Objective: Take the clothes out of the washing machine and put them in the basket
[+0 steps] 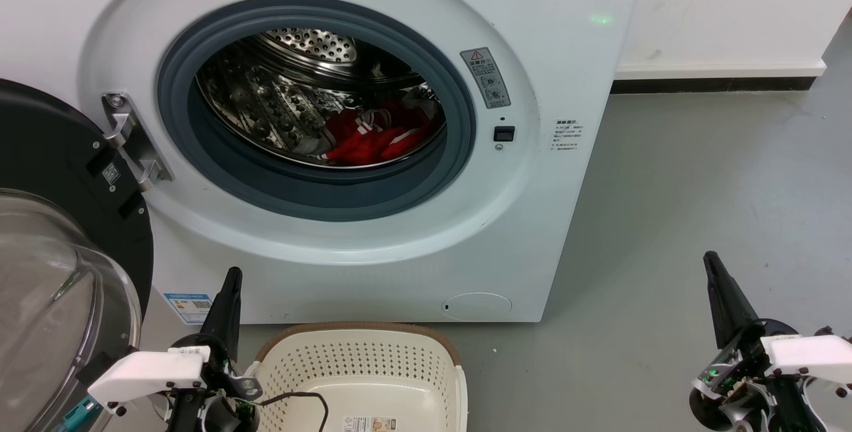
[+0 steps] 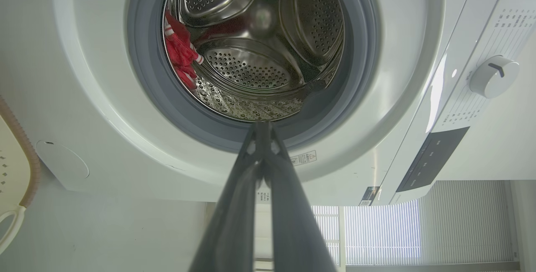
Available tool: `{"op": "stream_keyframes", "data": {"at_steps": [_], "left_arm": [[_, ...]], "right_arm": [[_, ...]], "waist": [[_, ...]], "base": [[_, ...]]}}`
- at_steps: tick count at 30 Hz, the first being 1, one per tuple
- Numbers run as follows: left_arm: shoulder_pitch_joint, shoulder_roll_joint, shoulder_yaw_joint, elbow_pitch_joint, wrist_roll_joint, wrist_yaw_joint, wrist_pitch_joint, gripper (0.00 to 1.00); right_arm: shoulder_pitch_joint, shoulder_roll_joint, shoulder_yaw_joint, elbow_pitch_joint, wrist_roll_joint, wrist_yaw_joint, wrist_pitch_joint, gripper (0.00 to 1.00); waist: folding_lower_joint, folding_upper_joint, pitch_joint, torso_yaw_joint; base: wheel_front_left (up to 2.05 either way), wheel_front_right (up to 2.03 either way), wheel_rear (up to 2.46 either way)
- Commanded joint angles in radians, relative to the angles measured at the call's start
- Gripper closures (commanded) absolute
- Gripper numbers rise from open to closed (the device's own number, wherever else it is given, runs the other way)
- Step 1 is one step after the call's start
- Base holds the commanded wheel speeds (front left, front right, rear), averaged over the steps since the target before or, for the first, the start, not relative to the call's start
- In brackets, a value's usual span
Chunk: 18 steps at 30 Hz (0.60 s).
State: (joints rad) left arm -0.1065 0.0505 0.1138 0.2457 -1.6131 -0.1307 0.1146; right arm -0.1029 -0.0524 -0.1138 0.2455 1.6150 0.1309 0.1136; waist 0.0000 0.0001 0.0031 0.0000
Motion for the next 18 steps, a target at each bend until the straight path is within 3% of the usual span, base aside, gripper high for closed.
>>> {"op": "stream_keyframes", "data": {"at_steps": [1,18], "left_arm": [[-0.006,-0.002,0.002,0.0,0.0,-0.002,0.002,1.0],[-0.006,-0.002,0.002,0.0,0.0,-0.002,0.002,1.0]], "right_arm": [[-0.013,0.003,0.0,0.001,-0.004,0.0,0.0,1.0],[-0.013,0.003,0.0,0.001,-0.004,0.0,0.0,1.0]], "waist": [[0.0,-0.0001,0.0,0.0],[0.0,-0.0001,0.0,0.0]], "base": [[0.0,0.0,0.0],[0.0,0.0,0.0]]}}
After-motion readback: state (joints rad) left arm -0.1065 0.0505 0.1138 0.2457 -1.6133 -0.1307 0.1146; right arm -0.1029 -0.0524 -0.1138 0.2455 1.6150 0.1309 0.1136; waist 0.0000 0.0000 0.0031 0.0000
